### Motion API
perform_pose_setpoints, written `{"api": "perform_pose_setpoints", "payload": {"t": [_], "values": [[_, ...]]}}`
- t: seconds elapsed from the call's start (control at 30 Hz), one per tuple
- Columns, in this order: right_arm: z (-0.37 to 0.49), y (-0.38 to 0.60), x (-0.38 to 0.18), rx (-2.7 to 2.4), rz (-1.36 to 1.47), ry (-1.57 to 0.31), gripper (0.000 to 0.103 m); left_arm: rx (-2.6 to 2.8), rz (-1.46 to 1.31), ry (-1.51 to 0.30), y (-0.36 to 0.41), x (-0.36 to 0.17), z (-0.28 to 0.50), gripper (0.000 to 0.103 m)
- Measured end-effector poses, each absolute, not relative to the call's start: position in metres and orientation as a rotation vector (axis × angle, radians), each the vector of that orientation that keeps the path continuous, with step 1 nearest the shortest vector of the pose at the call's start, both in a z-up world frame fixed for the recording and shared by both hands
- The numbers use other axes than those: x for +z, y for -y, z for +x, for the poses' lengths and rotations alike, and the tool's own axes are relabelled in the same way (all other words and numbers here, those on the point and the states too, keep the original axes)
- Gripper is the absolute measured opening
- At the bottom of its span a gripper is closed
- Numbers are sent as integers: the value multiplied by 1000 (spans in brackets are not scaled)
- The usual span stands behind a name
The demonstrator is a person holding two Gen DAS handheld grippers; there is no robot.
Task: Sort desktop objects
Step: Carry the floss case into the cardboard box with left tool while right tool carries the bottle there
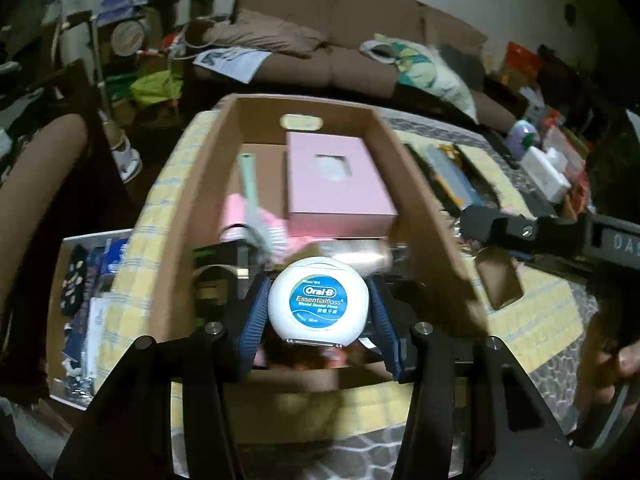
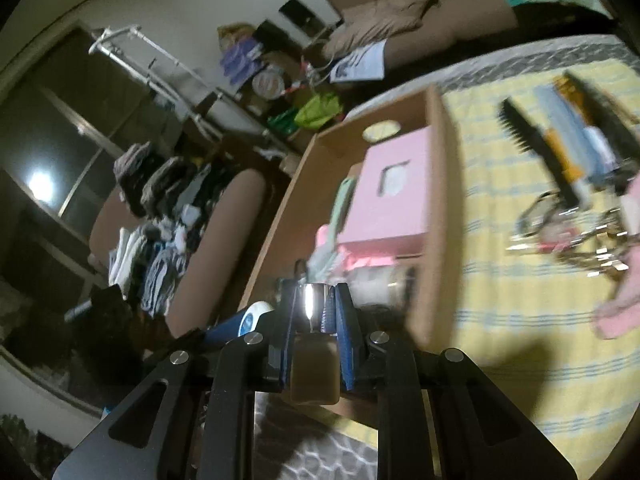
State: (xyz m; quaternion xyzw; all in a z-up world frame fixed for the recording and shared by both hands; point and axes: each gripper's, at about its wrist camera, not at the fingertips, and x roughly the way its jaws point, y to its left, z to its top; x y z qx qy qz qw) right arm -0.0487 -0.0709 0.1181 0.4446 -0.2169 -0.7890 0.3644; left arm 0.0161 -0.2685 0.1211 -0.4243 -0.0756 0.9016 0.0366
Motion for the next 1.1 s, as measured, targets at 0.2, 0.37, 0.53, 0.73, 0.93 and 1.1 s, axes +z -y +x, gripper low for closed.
{"api": "perform_pose_setpoints", "payload": {"t": [0.2, 0.37, 0.53, 0.73, 0.93, 1.1], "values": [[-56, 112, 93, -1958, 1202, 598, 18, 2784, -1338, 326, 301, 112, 14, 47], [-61, 128, 77, -1911, 1227, 686, 18, 2775, -1338, 421, 316, 111, 12, 47], [-61, 140, 68, -1914, 1231, 683, 18, 2754, -1346, 497, 323, 108, 11, 47], [-62, 136, 68, -1991, 1228, 685, 39, 2761, -1352, 489, 321, 107, 9, 47], [-64, 112, 84, -2033, 1175, 699, 39, 2790, -1345, 432, 315, 107, 2, 47], [-69, 96, 89, -2052, 1184, 728, 42, 2801, -1342, 284, 291, 106, -9, 47]]}}
